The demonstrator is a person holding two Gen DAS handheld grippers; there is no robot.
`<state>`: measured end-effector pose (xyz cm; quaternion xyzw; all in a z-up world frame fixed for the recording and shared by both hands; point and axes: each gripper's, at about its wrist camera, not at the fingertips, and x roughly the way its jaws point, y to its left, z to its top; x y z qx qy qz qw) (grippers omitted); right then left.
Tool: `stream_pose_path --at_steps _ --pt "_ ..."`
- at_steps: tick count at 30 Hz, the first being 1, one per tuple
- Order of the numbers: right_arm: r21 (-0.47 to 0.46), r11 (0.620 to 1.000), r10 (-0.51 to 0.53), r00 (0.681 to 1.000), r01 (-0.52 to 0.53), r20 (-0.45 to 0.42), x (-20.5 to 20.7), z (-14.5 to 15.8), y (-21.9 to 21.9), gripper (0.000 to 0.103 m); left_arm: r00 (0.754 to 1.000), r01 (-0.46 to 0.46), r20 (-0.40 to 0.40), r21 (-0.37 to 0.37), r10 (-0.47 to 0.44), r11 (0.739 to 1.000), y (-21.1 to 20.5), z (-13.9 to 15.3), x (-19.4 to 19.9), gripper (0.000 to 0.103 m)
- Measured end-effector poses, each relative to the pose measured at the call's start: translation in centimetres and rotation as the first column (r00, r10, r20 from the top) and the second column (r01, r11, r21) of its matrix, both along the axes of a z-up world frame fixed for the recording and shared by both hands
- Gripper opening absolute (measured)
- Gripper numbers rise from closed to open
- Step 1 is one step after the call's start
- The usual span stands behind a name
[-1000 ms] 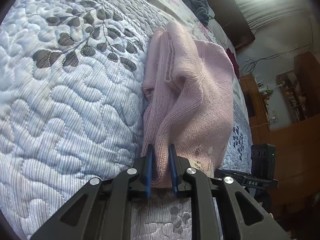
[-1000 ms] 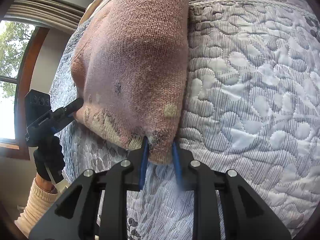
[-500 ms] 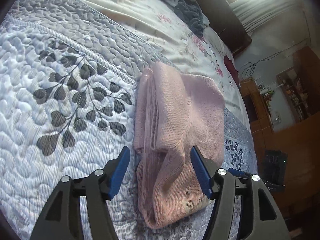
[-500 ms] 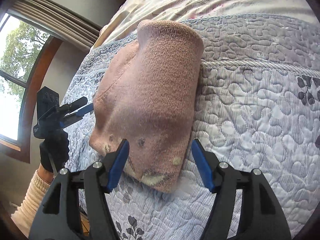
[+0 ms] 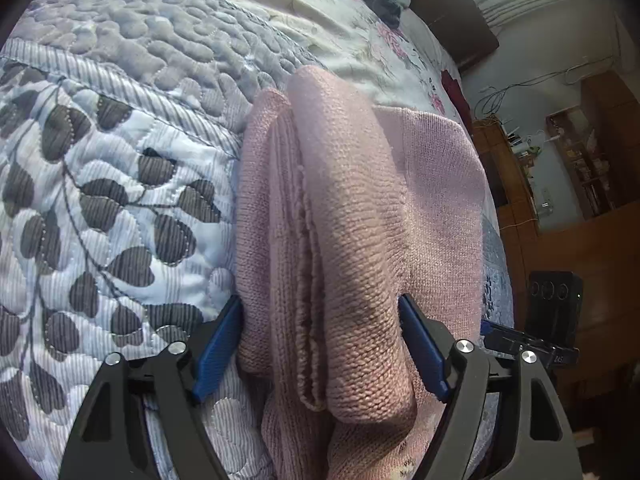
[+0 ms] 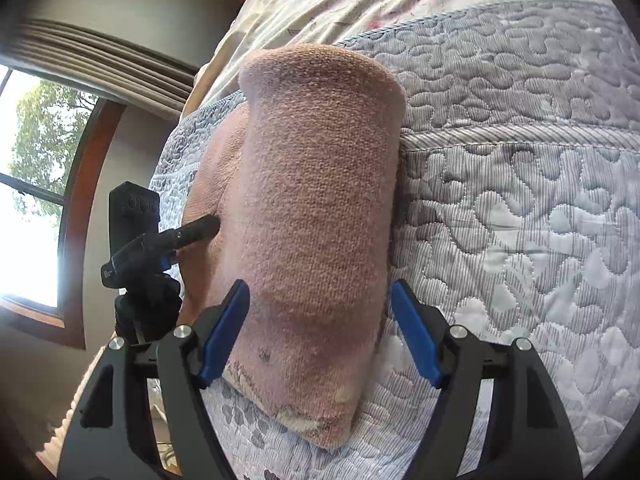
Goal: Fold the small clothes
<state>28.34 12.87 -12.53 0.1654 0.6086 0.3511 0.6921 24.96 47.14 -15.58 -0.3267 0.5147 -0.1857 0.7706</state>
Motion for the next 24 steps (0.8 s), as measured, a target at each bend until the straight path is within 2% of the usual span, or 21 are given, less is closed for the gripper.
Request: stream_pose_path --at_steps 4,7,10,12,13,14,17,20,24 --pt "0.07 0.997 -0.008 0.999 0.012 -0.048 1.0 -2.1 0.5 0.083 0.998 0.056 0.028 -0.019 -0.055 0.998 -0.9 -0.1 0.3 0.083" --pt "0.111 0.994 -0.007 0.997 0.016 -0.083 1.7 -3.3 1.3 0.088 0.995 0.091 0.049 -0.093 -0.087 0.992 -1.5 0.0 0.0 0.079" --pt "0.128 0.991 -0.015 0.995 0.028 -0.103 2.4 -4.2 2.2 0.09 0.994 0.11 0.034 -0.064 -0.108 0.992 -2.3 -0.8 0.0 0.075" --pt "0.122 0.992 -0.014 0.996 0.025 -0.091 2.4 -4.1 2.6 0.084 0.995 0.104 0.023 -0.082 -0.102 0.991 -2.1 -1.1 -0.1 0.07" --pt "0.123 0.992 -0.015 0.996 0.025 -0.083 2.4 -3.9 2.6 0.076 0.995 0.1 0.017 -0.116 -0.099 0.988 -1.8 -1.2 0.0 0.061" --pt "0.131 0.991 -0.013 0.997 0.023 -0.078 2.3 -3.6 2.6 0.069 0.995 0.099 0.017 -0.143 -0.098 0.985 -1.6 -1.3 -0.1 0.058" --pt "0.152 0.988 -0.01 0.998 0.02 -0.067 1.6 -2.4 1.6 0.058 0.995 0.092 0.042 -0.16 -0.087 0.983 -2.2 -0.5 -0.7 0.054" --pt "0.193 0.981 -0.012 0.998 0.023 -0.058 0.9 -0.6 0.1 0.052 0.993 0.088 0.096 -0.225 -0.068 0.97 -3.1 1.2 -2.0 0.054" --pt "0.203 0.979 -0.009 1.0 0.01 -0.006 -1.1 3.0 -3.2 0.051 0.985 0.123 0.147 -0.254 -0.087 0.96 -6.3 3.7 -4.1 0.054"
